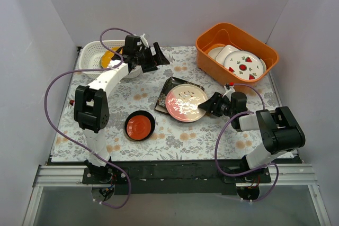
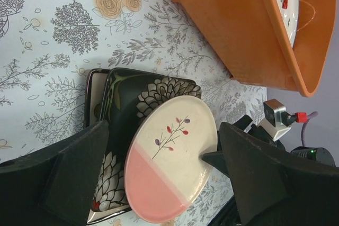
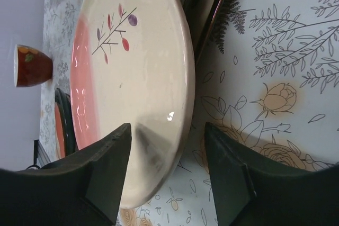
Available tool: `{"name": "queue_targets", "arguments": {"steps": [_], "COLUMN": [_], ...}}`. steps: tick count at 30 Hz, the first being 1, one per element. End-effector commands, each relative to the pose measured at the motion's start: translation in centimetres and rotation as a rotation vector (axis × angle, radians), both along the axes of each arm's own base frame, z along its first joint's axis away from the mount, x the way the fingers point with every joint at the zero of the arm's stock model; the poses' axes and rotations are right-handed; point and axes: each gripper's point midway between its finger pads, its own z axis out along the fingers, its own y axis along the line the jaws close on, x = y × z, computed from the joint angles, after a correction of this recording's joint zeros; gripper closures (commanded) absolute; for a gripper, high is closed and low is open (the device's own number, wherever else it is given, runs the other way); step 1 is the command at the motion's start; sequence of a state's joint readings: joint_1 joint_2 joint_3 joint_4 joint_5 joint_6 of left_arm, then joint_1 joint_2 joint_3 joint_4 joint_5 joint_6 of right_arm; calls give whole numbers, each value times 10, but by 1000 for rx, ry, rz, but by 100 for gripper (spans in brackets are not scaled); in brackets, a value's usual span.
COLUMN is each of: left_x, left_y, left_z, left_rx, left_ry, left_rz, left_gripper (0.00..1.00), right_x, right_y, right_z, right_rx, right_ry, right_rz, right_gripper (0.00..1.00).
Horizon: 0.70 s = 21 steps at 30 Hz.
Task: Place the plates into the plastic bin on the countertop
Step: Pick up the plate at the center of the board.
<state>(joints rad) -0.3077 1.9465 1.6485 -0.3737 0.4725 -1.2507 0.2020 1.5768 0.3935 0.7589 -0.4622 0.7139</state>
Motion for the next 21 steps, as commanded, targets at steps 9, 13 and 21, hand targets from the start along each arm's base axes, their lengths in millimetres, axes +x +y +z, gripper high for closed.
{"name": "queue_targets", "arguments": {"steps": [9,13,21], "left_x": [0,0,-2], "left_y": [5,4,2], "left_z": [37,34,31], "left_rx": [-5,-6,-5], "left_ry": [-99,-93,-86], "left_rz": [-12,-18,-29], "left_gripper": [16,16,16], "right_x": [2,2,0], "right_y": [8,7,5], "right_z": [7,10,20], "right_rx": [65,67,89], "right_ry": [-22,-30,-51], "right_rz": [26,25,20], "right_gripper": [86,99,99]}}
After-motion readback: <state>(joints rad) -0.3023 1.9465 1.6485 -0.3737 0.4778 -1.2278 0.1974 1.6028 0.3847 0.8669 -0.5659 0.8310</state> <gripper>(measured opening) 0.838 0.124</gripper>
